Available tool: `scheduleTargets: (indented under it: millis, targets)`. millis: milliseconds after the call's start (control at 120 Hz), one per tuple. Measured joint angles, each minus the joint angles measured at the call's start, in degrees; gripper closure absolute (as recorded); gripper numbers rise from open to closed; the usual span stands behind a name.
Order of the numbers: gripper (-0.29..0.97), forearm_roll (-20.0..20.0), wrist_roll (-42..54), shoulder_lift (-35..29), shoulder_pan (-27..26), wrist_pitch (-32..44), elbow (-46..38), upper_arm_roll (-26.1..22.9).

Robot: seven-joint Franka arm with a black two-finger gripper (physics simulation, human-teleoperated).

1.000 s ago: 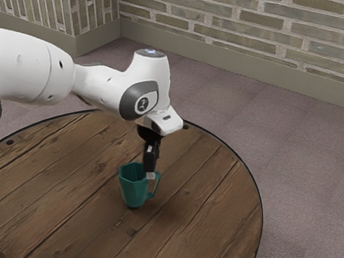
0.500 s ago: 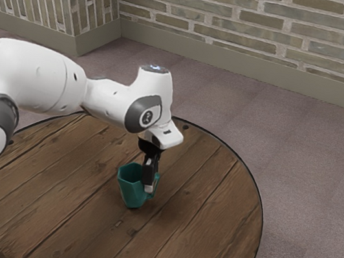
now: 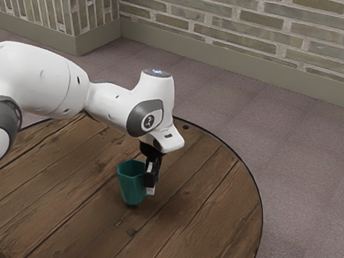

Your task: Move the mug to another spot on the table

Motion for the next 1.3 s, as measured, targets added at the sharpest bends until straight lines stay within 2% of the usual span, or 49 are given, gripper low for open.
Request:
scheduleTargets:
  millis: [142, 467, 742, 1000, 1125, 1300]
  targets:
    - [0.38, 0.17, -0.1, -0.1, 0.0, 0.08, 0.01, 0.0]
    - [0.64, 0.92, -0.93, -0.61, 0.0, 0.08, 2.09, 0.05]
    - [0.73, 1.87, -1.71, -2.12, -0.1, 0.07, 2.9, 0.25]
    - [0.75, 2.84, -2.64, -5.53, -0.08, -0.14, -2.65, 5.63]
    - [0.75, 3.08, -3.01, -7.78, -0.07, 0.58, -8.26, 8.26]
    - [0.76, 3.16, -3.65, -9.35, -0.14, 2.38, -14.53, 8.93]
